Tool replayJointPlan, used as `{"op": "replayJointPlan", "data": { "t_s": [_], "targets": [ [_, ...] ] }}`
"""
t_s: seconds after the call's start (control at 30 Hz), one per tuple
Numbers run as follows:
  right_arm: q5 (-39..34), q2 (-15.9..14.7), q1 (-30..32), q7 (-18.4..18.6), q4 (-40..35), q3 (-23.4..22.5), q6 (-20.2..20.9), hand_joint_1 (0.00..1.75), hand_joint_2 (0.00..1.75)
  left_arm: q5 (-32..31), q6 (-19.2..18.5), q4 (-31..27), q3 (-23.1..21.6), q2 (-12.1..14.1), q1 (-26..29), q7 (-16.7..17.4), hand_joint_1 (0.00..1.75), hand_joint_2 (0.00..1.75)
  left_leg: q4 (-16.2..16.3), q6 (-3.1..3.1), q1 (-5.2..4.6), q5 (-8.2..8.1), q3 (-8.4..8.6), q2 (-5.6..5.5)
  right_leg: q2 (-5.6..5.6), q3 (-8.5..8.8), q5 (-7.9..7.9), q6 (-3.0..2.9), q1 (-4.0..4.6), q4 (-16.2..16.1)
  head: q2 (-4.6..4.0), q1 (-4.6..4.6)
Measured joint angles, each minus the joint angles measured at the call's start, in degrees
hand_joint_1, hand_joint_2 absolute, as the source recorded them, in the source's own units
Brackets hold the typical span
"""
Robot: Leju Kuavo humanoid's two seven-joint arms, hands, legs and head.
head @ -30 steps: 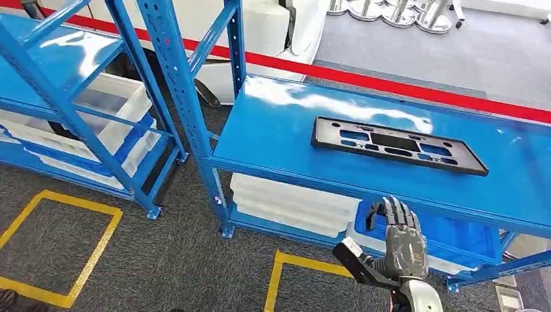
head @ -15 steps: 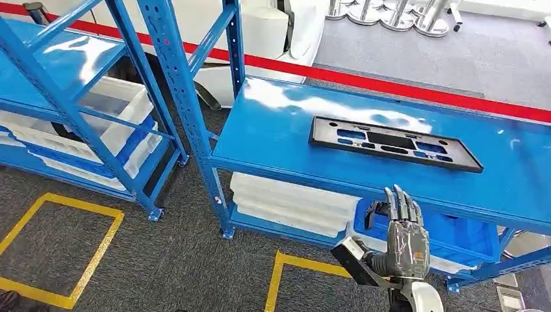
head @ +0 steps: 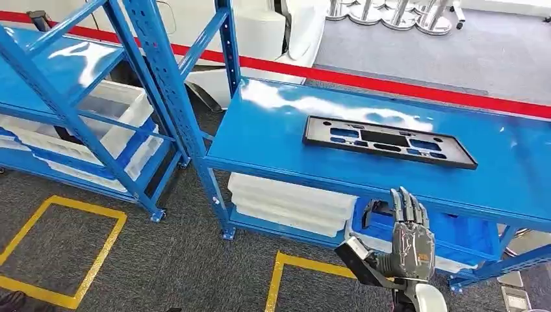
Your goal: Take the parts from the cabinet and place them on the table.
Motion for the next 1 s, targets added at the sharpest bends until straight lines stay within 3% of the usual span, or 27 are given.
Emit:
{"op": "replayJointPlan", "data": {
  "t_s": [0.07, 0.1, 0.13, 0.17, 0.2, 0.23, 0.3, 0.33, 0.37, 0.5, 0.53, 0.6, 0.63, 0.67, 0.7, 0.73, 0.77, 0.8, 0.83, 0.87, 0.9, 0.97, 1.0],
  "targets": [
    [-0.07, 0.26, -0.08, 0.00, 0.00, 0.00, 0.61, 0.00, 1.75, 0.07, -0.02, 0.00, 0.00, 0.57, -0.01, 0.00, 0.00, 0.00, 5.80, -0.49, 0.05, -4.16, -2.42, 0.29, -0.15, 0.10, 0.39, -0.44, 0.04, -0.44, 0.00, -0.20],
    [-0.13, 0.28, -0.01, 0.00, 0.02, 0.00, 0.77, 0.00, 1.75, 0.07, -0.04, 0.00, -0.02, 0.88, 0.03, 0.00, 0.00, 0.00, 11.13, -0.73, 0.13, -6.68, -4.76, 0.30, -0.19, 0.05, 0.42, -0.46, 0.05, -0.38, 0.00, -0.22],
    [-0.24, 0.31, 0.06, 0.02, 0.02, 0.02, 0.83, 0.00, 1.75, 0.07, -0.04, 0.02, -0.02, 1.31, 0.11, 0.00, 0.00, 0.00, 15.66, -0.92, 0.22, -8.25, -6.80, 0.31, -0.24, 0.02, 0.41, -0.46, 0.05, -0.33, 0.00, -0.20],
    [-0.48, 0.42, 0.06, 0.04, 0.04, 0.02, 0.87, 0.00, 1.75, 0.07, -0.04, 0.00, -0.02, 1.62, 0.17, 0.00, 0.00, 0.00, 18.03, -1.08, 0.33, -8.48, -7.98, 0.32, -0.24, 0.00, 0.35, -0.42, 0.03, -0.21, 0.00, -0.20],
    [-0.66, 0.48, 0.06, 0.07, 0.07, 0.02, 0.96, 0.00, 1.75, 0.07, -0.09, 0.02, -0.04, 1.86, 0.18, 0.00, 0.00, 0.00, 17.41, -1.28, 0.48, -7.38, -7.75, 0.35, -0.23, 0.02, 0.23, -0.37, -0.05, -0.09, 0.00, -0.20],
    [-0.70, 0.52, 0.04, 0.22, 0.07, 0.02, 1.27, 0.00, 1.75, 0.07, -0.15, 0.02, -0.07, 2.10, 0.14, 0.00, 0.00, 0.00, 14.43, -1.45, 0.65, -5.28, -6.38, 0.37, -0.19, 0.03, 0.05, -0.19, -0.15, 0.14, 0.02, -0.22],
    [-1.14, 0.79, 0.01, 0.63, 0.07, 0.02, 2.14, 0.00, 1.75, 0.07, -0.18, 0.00, -0.11, 2.47, 0.01, 0.00, 0.00, 0.00, 4.12, -1.73, 1.03, -0.32, -1.29, 0.48, -0.09, 0.18, -0.59, 0.45, -0.46, 0.82, 0.00, -0.20],
    [-1.29, 0.79, -0.10, 1.03, 0.07, 0.02, 2.78, 0.00, 1.75, 0.07, -0.24, 0.00, -0.20, 2.56, -0.02, 0.02, 0.00, 0.00, 0.99, -1.89, 1.04, -0.94, 0.39, 0.43, 0.02, -0.09, -1.07, 1.12, -0.13, 1.40, 0.02, -0.20],
    [-1.51, 0.79, -0.31, 1.62, 0.15, 0.00, 3.74, 0.00, 1.75, 0.07, -0.26, 0.00, -0.26, 2.58, -0.17, 0.02, 0.00, 0.00, 0.94, -0.79, 0.94, -0.79, 0.04, -0.03, 0.17, -0.37, -1.31, 1.59, -0.12, 1.86, 0.00, -0.20],
    [-1.97, 0.76, -0.68, 4.26, 0.68, 0.09, 8.39, 0.00, 1.75, 0.11, -0.24, 0.00, -0.35, 2.54, -0.28, 0.17, 0.00, 0.00, 0.93, 1.03, 0.97, -0.65, -0.16, 0.05, 0.14, -0.24, -1.47, 2.78, -0.42, 1.54, 0.02, -0.02],
    [-1.97, 0.68, -0.92, 4.94, 0.83, 0.11, 9.58, 0.00, 1.75, 0.17, -0.24, 0.00, -0.37, 2.16, -0.36, 0.20, 0.00, 0.00, 0.93, 1.32, 0.94, -0.61, -0.20, 0.03, 0.07, -0.99, -2.88, 2.77, -0.39, 3.43, 0.00, 0.04],
    [-1.95, 0.66, -1.33, 5.96, 1.12, 0.18, 11.28, 0.00, 1.75, 0.20, -0.22, 0.00, -0.39, 1.44, -0.47, 0.33, 0.00, 0.00, 0.94, 1.79, 0.69, -0.55, -0.48, 0.04, 0.12, -5.62, -7.82, 2.82, -0.31, 12.95, 0.00, 0.13],
    [-1.92, 0.63, -1.31, 6.34, 1.24, 0.24, 11.87, 0.00, 1.75, 0.20, -0.22, 0.00, -0.42, 1.12, -0.47, 0.42, 0.00, 0.00, 0.95, 1.90, 0.50, -0.51, -0.61, 0.04, 0.12, -8.02, -9.68, 2.78, -0.31, 17.77, 0.00, 0.13],
    [-1.92, 0.55, -1.26, 6.65, 1.44, 0.33, 12.44, 0.00, 1.75, 0.20, -0.22, 0.00, -0.44, 0.87, -0.45, 0.44, 0.00, 0.00, 0.96, 2.02, 0.27, -0.50, -0.70, 0.03, 0.11, -9.79, -10.43, 2.67, -0.30, 21.05, 0.00, 0.13],
    [-1.90, 0.44, -1.27, 6.88, 1.75, 0.39, 13.02, 0.00, 1.75, 0.20, -0.22, 0.00, -0.48, 0.68, -0.42, 0.57, 0.00, 0.00, 0.97, 2.06, 0.06, -0.47, -0.71, -0.01, 0.11, -10.04, -9.63, 2.41, -0.27, 21.18, 0.00, 0.13],
    [-1.90, 0.35, -1.34, 7.13, 2.01, 0.39, 13.40, 0.00, 1.75, 0.22, -0.22, 0.00, -0.50, 0.52, -0.43, 0.66, 0.00, 0.00, 0.97, 2.07, -0.13, -0.46, -0.70, -0.08, 0.11, -9.05, -7.72, 1.98, -0.13, 18.70, 0.00, 0.13],
    [-1.90, 0.31, -1.45, 7.28, 2.32, 0.39, 13.75, 0.00, 1.75, 0.26, -0.24, 0.00, -0.52, 0.46, -0.47, 0.72, 0.00, 0.00, 0.97, 2.10, -0.34, -0.44, -0.63, -0.13, 0.12, -6.99, -5.18, 1.39, 0.09, 14.24, 0.00, 0.13],
    [-1.88, 0.22, -1.63, 7.41, 2.58, 0.39, 14.03, 0.00, 1.75, 0.31, -0.28, 0.00, -0.57, 0.44, -0.52, 0.79, 0.00, 0.00, 0.97, 2.12, -0.58, -0.42, -0.50, -0.17, 0.10, -4.08, -2.36, 0.42, 0.52, 8.13, 0.02, 0.13],
    [-1.88, 0.20, -1.90, 7.58, 2.75, 0.39, 14.08, 0.00, 1.75, 0.39, -0.42, 0.00, -0.63, 0.44, -0.55, 0.87, 0.00, 0.00, 0.96, 2.11, -0.43, -0.41, -0.49, -0.15, 0.04, -1.85, -1.09, -0.81, 1.22, 3.49, 0.02, 0.13],
    [-1.86, 0.22, -2.13, 7.71, 2.99, 0.39, 14.08, 0.00, 1.75, 0.46, -0.46, 0.00, -0.72, 0.39, -0.62, 0.98, 0.00, 0.00, 1.08, 1.83, -0.99, -0.44, -0.66, -0.09, -0.46, -1.67, -1.30, -0.90, 1.32, 2.67, 0.00, -0.02],
    [-1.84, 0.20, -2.38, 7.76, 3.21, 0.42, 14.10, 0.00, 1.75, 0.53, -0.52, 0.00, -0.74, 0.28, -0.61, 1.01, 0.00, 0.00, 1.01, 1.51, -0.65, -0.31, -0.76, 0.02, -0.55, -1.77, -1.07, -0.60, 1.48, 2.55, 0.00, 0.11],
    [-1.86, 0.11, -2.35, 7.96, 3.82, 0.42, 14.10, 0.00, 1.75, 0.57, -0.57, 0.00, -0.79, 0.28, -0.65, 1.01, 0.00, 0.00, 0.79, 0.97, -0.40, -0.14, -0.70, 0.16, -0.34, -1.95, -0.92, -0.73, 1.73, 2.44, 0.02, 0.09],
    [-1.84, 0.09, -2.36, 7.96, 3.98, 0.44, 14.10, 0.00, 1.75, 0.59, -0.57, 0.00, -0.79, 0.28, -0.72, 1.01, 0.00, 0.00, 0.87, 0.57, -0.53, -0.26, -0.72, 0.19, -0.38, -1.47, -0.19, -0.92, 1.26, 1.28, 0.02, 0.09]
  ]
}}
